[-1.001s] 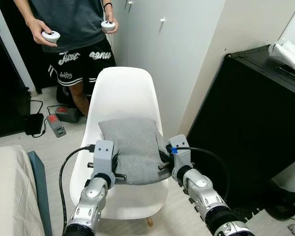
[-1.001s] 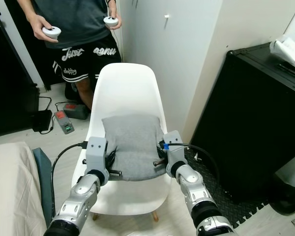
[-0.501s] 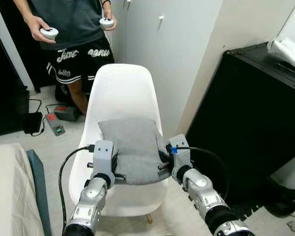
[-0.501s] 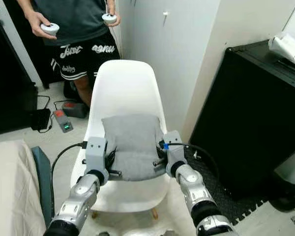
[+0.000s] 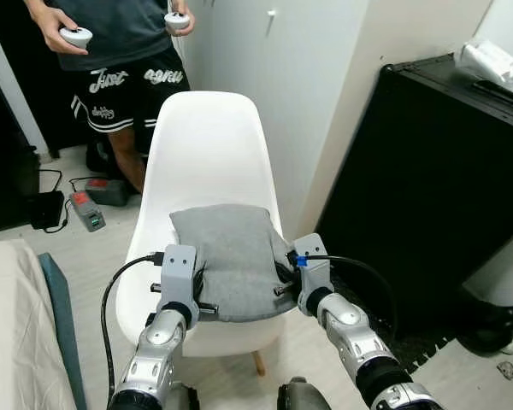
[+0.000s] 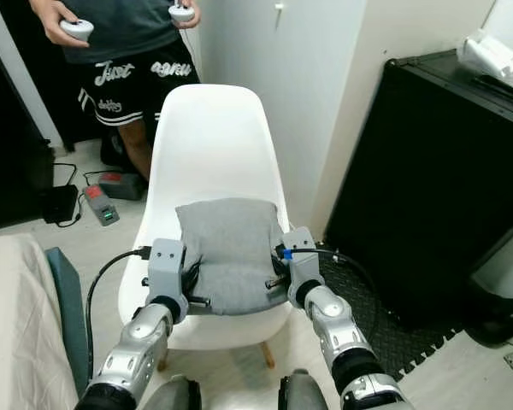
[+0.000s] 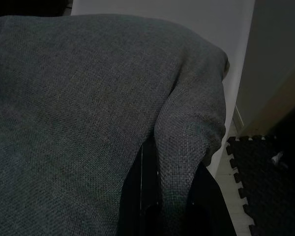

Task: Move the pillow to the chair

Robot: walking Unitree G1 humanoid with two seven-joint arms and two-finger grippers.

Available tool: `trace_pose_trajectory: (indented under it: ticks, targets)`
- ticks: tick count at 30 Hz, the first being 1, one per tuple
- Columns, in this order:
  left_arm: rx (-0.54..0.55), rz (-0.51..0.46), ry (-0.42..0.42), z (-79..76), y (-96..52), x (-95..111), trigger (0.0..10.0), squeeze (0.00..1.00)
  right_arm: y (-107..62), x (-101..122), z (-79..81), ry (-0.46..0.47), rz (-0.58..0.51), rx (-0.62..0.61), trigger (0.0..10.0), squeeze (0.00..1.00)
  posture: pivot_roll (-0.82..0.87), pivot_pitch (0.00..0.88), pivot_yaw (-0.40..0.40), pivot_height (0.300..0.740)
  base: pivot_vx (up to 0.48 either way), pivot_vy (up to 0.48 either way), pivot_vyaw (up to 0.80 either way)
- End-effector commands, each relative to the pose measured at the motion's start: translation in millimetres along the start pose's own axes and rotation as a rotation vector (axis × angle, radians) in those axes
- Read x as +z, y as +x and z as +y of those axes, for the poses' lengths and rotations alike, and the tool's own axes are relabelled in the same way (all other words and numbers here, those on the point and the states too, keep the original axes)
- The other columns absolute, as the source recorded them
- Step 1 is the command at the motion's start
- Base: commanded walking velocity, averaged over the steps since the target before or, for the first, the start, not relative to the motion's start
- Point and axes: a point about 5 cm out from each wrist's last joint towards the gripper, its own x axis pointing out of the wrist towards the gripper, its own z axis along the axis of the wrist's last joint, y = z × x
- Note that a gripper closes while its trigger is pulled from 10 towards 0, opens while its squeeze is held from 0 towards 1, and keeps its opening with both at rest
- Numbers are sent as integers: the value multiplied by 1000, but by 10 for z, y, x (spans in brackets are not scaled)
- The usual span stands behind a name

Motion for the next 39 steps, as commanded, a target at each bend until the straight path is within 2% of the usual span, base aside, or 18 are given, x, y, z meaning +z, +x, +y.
trace_pose_trajectory:
  ticks: [1, 6, 12, 39]
  targets:
    - [86, -39, 9, 182, -1, 68, 10000, 0, -32, -10, -76, -23, 2, -21, 10000, 0, -7, 92, -48, 640, 0, 0, 0]
    - [87, -37, 9, 188, -7, 61, 10000, 0, -32, -12, -76, -20, 5, -18, 10000, 0, -6, 95, -49, 640, 0, 0, 0]
    - [90, -40, 8, 194, -15, 65, 10000, 0, -29, -4, -68, -16, -3, -12, 10000, 0, -3, 100, -49, 615, 0, 0, 0]
    - [72, -21, 25, 175, -12, 28, 10000, 0, -5, 18, -100, -24, 4, -5, 10000, 0, -1, 113, -44, 606, 0, 0, 0]
